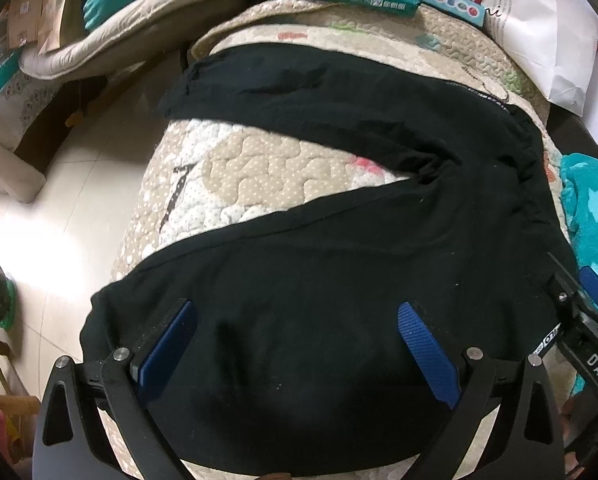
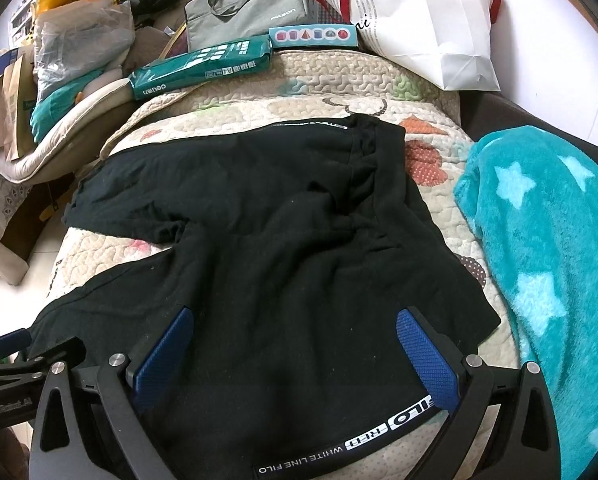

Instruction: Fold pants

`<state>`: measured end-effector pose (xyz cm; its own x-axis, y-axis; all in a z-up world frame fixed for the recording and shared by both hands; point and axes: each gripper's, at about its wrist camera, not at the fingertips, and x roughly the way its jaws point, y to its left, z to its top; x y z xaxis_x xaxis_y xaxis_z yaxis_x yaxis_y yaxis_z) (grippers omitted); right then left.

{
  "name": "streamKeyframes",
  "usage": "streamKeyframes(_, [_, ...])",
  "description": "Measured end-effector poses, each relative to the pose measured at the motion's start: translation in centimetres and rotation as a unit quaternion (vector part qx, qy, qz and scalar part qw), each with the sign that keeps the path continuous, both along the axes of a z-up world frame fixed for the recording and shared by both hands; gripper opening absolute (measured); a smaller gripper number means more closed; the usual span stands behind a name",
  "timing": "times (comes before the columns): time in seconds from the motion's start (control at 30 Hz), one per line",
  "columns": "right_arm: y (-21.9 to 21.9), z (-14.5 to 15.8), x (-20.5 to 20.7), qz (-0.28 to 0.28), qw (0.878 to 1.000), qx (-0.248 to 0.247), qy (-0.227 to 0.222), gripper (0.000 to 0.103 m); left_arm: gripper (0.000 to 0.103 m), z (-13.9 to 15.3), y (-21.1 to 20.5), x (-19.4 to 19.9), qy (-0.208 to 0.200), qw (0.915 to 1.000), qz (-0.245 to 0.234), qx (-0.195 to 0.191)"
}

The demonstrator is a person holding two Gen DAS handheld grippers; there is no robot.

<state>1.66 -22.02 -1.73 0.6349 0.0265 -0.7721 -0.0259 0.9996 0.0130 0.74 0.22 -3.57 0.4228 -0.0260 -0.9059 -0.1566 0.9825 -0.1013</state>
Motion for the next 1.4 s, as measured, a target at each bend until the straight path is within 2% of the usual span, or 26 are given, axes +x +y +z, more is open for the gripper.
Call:
streamKeyframes(0.27, [-0.2, -0.1, 0.1, -0.001, 1.000, 0.005, 0.006, 0.103, 0.100, -2.5, 1.0, 0.9, 0.059, 0.9977, 0.023, -0.023])
streamKeyframes(0.83, [0.0, -0.4, 0.1, 0.001, 1.000, 0.008, 0.014, 0.103, 0.103, -3.8, -0.7, 0.3, 0.073, 0.9971, 0.003, 0.021])
streamKeyframes(1.23, [0.0, -0.7, 0.2, 0.003, 1.000, 0.009, 0.016, 0.103, 0.103, -3.3, -0.5, -1.6, 0.059, 0.9981, -0.012, 0.014])
streamKeyframes(1.4, [0.0, -0.6, 0.2, 0.003, 1.000, 0.009, 0.013, 0.103, 0.097, -1.1, -1.2, -2.3, 0.002, 0.9993, -0.020, 0.033])
